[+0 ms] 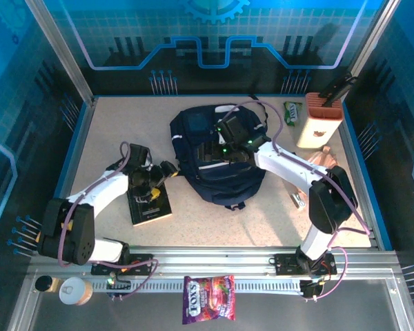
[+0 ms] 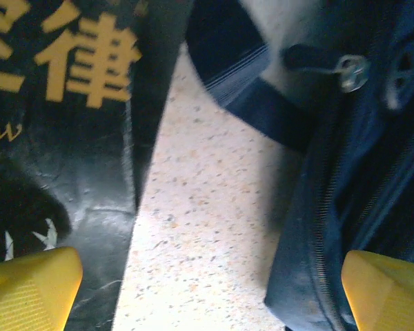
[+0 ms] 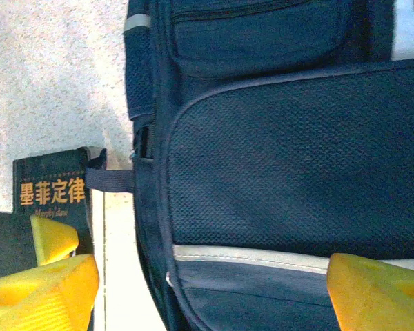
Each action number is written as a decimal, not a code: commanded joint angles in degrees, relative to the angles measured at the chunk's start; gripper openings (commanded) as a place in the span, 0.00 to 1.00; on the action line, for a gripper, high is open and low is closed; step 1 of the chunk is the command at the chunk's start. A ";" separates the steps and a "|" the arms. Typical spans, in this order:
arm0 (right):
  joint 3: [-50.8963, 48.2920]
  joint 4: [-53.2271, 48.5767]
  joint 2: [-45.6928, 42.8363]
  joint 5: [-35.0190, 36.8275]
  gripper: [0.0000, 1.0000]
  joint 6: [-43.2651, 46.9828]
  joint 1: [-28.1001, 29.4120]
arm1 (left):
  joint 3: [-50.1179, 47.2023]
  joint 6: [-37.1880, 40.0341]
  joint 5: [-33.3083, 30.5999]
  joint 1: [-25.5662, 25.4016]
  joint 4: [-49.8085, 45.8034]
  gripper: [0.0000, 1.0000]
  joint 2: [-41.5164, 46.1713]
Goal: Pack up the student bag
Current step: Move the book to the middle-left of the table, then pick up the book from the middle-left of the table.
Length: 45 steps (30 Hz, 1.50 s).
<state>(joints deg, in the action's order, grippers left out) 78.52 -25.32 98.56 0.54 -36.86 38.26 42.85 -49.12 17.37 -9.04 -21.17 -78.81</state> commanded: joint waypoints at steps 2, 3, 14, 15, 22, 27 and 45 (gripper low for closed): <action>3.85 -0.41 3.01 -1.84 0.82 1.26 4.31 | 3.74 4.98 -4.26 2.19 -8.35 0.97 3.27; 4.57 -0.52 3.80 -2.06 0.81 1.22 5.23 | 3.58 5.93 -5.55 3.87 -10.01 0.97 4.34; 17.26 -1.33 20.71 -6.55 0.65 0.13 15.69 | -6.69 9.81 -16.70 16.86 -15.01 0.97 13.45; 18.35 -1.48 22.10 -7.02 0.63 0.12 16.05 | -7.40 9.69 -15.90 17.18 -14.25 0.97 13.31; 24.31 -2.63 30.44 -6.32 0.51 0.56 17.73 | -9.34 10.96 -12.88 17.56 -11.36 0.97 10.26; 24.87 -2.78 32.75 -6.06 0.44 1.22 17.73 | -9.54 11.74 -9.68 17.56 -10.04 0.96 8.51; 27.13 -7.36 37.64 -6.42 0.30 -0.56 17.40 | -10.32 11.68 -7.07 17.56 -9.55 0.92 6.47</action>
<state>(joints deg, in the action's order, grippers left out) 105.14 -29.36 133.38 -6.09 -36.42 55.55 33.58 -38.37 8.84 8.43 -30.09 -72.01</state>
